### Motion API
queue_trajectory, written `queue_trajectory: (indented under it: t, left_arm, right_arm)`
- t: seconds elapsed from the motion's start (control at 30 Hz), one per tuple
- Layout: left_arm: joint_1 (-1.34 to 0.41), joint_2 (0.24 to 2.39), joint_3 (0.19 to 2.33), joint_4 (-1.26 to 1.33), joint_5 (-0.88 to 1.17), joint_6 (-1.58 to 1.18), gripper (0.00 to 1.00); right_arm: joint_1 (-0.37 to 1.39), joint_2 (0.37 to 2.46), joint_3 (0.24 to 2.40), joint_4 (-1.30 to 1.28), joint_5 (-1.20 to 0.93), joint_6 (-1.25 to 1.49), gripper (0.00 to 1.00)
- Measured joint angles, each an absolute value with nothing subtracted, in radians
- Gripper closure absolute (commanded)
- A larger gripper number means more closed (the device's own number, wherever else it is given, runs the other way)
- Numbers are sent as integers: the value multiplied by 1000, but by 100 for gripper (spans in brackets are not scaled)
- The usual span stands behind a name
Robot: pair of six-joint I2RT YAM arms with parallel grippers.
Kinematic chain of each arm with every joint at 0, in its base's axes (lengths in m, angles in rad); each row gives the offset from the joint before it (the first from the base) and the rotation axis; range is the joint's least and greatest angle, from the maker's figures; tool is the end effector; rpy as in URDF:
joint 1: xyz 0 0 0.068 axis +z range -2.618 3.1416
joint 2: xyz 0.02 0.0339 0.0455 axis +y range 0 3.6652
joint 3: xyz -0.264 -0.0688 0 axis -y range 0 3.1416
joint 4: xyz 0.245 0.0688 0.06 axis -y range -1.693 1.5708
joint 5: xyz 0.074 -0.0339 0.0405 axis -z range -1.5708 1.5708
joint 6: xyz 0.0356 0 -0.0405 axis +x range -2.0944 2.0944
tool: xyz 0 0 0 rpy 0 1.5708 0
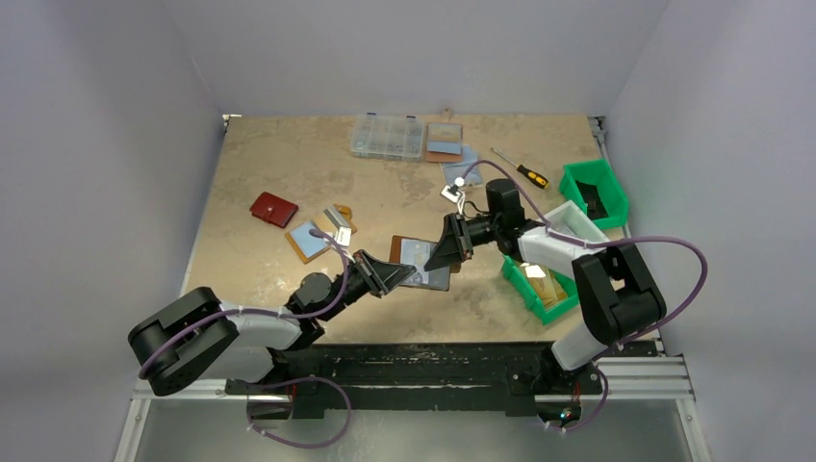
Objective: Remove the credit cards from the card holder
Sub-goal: Remove the credit card from the card holder.
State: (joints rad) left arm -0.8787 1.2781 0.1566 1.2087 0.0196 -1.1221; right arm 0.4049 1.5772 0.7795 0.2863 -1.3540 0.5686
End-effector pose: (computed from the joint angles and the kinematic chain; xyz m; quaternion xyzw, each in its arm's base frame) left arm 0.1357 -0.1648 0.1812 -0.0748 0.6715 -0.6241 0.3925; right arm 0.2684 0.1529 0.2041 -0.2605 0.6963 0.6620 0.0952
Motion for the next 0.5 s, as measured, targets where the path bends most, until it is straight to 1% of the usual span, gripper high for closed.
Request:
queue_trajectory:
  t: [0.1, 0.23, 0.27, 0.33, 0.4, 0.43, 0.5]
  left_arm:
    - [-879, 1278, 157, 1208, 18, -1122, 100]
    - [-879, 1278, 157, 1210, 17, -1122, 100]
    - [-879, 1279, 157, 1209, 17, -1122, 93]
    - [-878, 1279, 157, 1209, 17, -1122, 78]
    - [-879, 1279, 157, 1210, 19, -1122, 67]
    - [-879, 1279, 157, 1211, 19, -1122, 63]
    - [-879, 1273, 157, 1210, 23, -1123, 60]
  right_arm:
    - [405, 1577, 780, 287, -1354, 568, 80]
    - [405, 1577, 780, 289, -1354, 565, 96]
    - [404, 1577, 780, 290, -1356, 564, 99]
    - [403, 1577, 780, 293, -1360, 560, 100]
    - [403, 1577, 780, 292, -1370, 553, 100]
    - [403, 1577, 780, 292, -1375, 545, 100]
    - [403, 1577, 780, 284, -1380, 525, 100]
